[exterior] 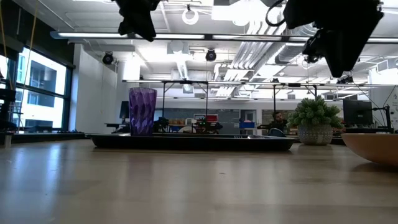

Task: Pick and place plate/cup/fork/spoon on tray
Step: Put the violet glass cup on the black tray to the top right of the orange fork, then put the orange plate on the black tray to the bottom right of the violet glass cup, then return to Home Position

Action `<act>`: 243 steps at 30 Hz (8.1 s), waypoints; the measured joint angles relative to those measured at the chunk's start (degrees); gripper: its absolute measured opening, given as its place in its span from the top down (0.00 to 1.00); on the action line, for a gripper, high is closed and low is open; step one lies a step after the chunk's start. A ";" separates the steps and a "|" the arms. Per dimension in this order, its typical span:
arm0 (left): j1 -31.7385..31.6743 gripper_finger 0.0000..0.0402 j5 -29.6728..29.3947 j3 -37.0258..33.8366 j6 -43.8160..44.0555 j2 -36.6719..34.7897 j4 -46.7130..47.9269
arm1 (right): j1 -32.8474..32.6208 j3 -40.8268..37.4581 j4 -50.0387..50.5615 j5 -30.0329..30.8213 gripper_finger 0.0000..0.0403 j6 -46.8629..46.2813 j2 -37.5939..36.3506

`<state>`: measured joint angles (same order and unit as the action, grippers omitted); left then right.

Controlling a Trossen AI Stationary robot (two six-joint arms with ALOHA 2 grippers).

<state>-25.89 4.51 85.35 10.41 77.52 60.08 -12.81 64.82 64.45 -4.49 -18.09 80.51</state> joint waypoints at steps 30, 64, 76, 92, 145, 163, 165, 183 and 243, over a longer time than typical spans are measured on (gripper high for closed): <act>5.44 0.78 -3.95 0.01 2.97 0.04 -0.26 | -4.62 -0.07 -8.87 1.30 0.69 20.99 15.49; 5.40 0.78 -4.12 -0.01 3.04 0.04 -0.14 | -4.60 -0.07 -13.52 -3.04 0.72 25.43 24.90; 5.40 0.78 -4.13 -0.01 3.02 0.04 -0.14 | -4.14 -0.07 -13.40 -6.23 0.98 23.60 24.81; 5.40 0.78 -4.12 0.01 5.55 0.04 -0.21 | 2.12 -0.07 -13.87 -7.70 1.00 16.11 20.73; -16.11 0.78 -4.32 -0.01 -10.93 0.02 -9.91 | 43.76 20.57 -20.17 -1.47 1.00 -22.73 18.75; -16.11 0.78 -4.32 0.00 -12.63 0.02 -10.09 | 43.55 20.51 -20.39 -6.59 1.00 -20.73 31.09; -16.11 0.78 -4.32 -0.01 -12.63 0.02 -10.09 | 43.53 20.52 -20.68 -6.50 1.00 -20.38 31.83; -16.09 0.78 -4.32 0.01 -12.61 0.02 -10.11 | 44.22 20.52 -25.12 -8.02 1.00 -17.47 35.50; -16.06 0.78 -4.30 -0.01 -12.59 0.02 -10.19 | 45.43 25.59 -15.93 -3.52 0.83 -16.37 35.47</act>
<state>-41.95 0.21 85.34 -2.17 77.54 49.89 32.62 90.41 48.51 -8.01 -34.46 115.98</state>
